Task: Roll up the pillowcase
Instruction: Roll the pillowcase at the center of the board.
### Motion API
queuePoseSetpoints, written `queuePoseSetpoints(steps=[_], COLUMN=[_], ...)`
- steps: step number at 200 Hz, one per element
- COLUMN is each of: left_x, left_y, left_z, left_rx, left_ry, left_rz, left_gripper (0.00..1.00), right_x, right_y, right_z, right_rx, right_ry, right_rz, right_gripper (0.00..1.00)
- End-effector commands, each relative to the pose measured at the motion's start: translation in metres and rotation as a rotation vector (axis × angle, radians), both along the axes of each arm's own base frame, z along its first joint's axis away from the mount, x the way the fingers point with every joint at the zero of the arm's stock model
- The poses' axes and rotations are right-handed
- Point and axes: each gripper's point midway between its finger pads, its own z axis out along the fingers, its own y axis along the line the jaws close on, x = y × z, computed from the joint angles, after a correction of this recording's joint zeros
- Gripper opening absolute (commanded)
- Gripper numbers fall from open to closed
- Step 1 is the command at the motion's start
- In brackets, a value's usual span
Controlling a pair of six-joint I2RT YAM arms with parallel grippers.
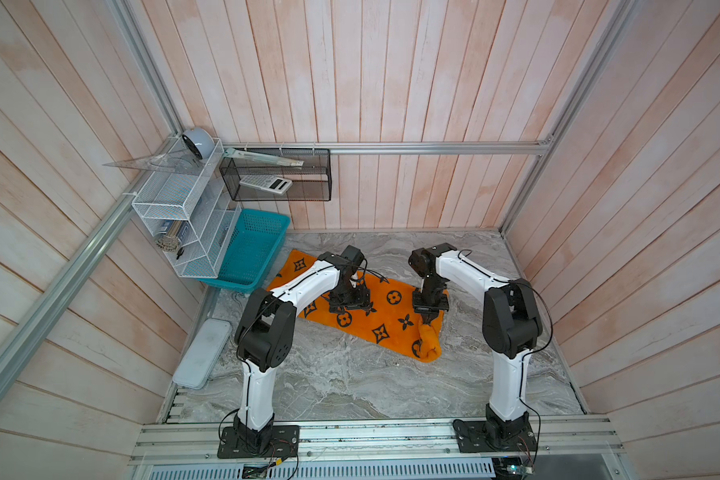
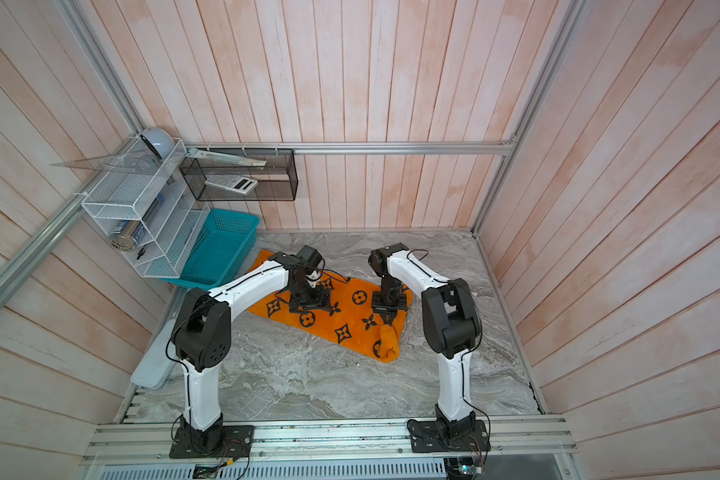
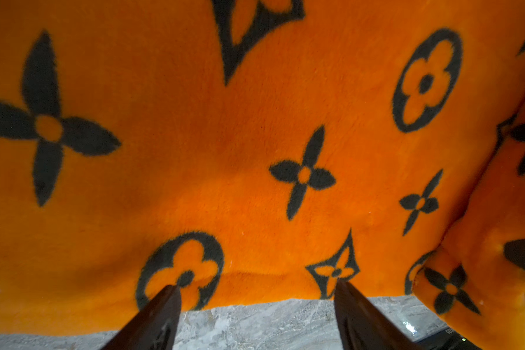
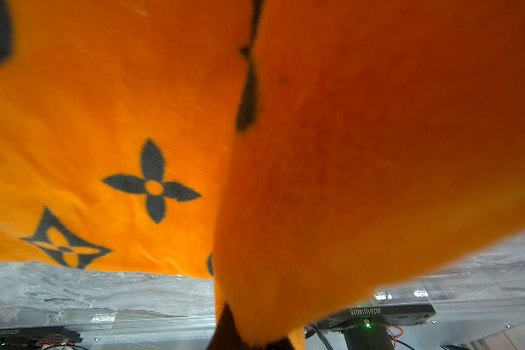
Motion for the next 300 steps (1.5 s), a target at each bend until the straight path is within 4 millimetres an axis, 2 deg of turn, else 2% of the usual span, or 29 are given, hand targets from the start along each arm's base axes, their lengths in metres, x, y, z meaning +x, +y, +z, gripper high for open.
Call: queuePoseSetpoints(steps=[1, 38, 45, 53, 66, 82, 117, 141, 157, 187, 199, 211, 226, 248, 267, 300], left_x=[0.001, -0.004, -0.005, -0.007, -0.010, -0.014, -0.017, -0.022, -0.030, -0.047, -0.052, -0.055, -0.060, -0.074, -0.086, -0.087], left_y=[0.000, 0.003, 0.003, 0.003, 0.004, 0.005, 0.002, -0.015, -0.031, -0.057, -0.066, -0.075, -0.090, -0.105, -0.103, -0.086], left_z=[0.009, 0.011, 0.013, 0.014, 0.014, 0.014, 0.023, 0.035, 0.045, 0.054, 0.053, 0.051, 0.051, 0.041, 0.021, -0.012], left_rx=[-0.031, -0.041, -0.044, -0.049, -0.055, -0.061, -0.096, -0.152, -0.181, -0.210, -0.208, -0.195, -0.194, -0.162, -0.102, 0.002], left_ry=[-0.024, -0.022, -0.024, -0.024, -0.021, -0.016, -0.026, -0.029, -0.034, -0.044, -0.040, -0.035, -0.028, 0.003, 0.035, 0.062], left_rz=[-0.014, -0.010, -0.008, -0.006, -0.004, -0.002, 0.015, -0.007, -0.066, -0.178, -0.218, -0.258, -0.318, -0.414, -0.462, -0.445], left_gripper=[0.85, 0.85, 0.85, 0.85, 0.85, 0.85, 0.85, 0.85, 0.85, 0.85, 0.85, 0.85, 0.85, 0.85, 0.85, 0.84], right_x=[-0.003, 0.002, 0.003, 0.004, 0.003, 0.000, -0.018, -0.015, -0.004, 0.024, 0.031, 0.034, 0.027, 0.013, 0.003, -0.004], right_y=[0.018, 0.047, 0.052, 0.057, 0.066, 0.070, 0.077, 0.079, 0.073, 0.059, 0.048, 0.029, 0.003, -0.021, -0.026, -0.018], right_z=[-0.003, -0.017, -0.018, -0.022, -0.026, -0.032, -0.042, -0.031, -0.011, 0.043, 0.057, 0.064, 0.056, 0.042, 0.036, 0.025], right_rx=[0.020, 0.060, 0.072, 0.082, 0.101, 0.101, 0.150, 0.176, 0.199, 0.335, 0.392, 0.401, 0.371, 0.362, 0.377, 0.419], right_ry=[0.055, 0.095, 0.098, 0.107, 0.126, 0.145, 0.217, 0.194, 0.128, -0.040, -0.084, -0.116, -0.109, -0.091, -0.089, -0.084], right_rz=[-0.002, 0.020, 0.019, 0.016, 0.021, 0.027, 0.006, 0.008, -0.019, -0.158, -0.222, -0.265, -0.282, -0.305, -0.312, -0.314], right_gripper=[0.02, 0.03, 0.07, 0.16, 0.22, 0.34, 0.39, 0.43, 0.44, 0.49, 0.50, 0.51, 0.53, 0.54, 0.56, 0.57])
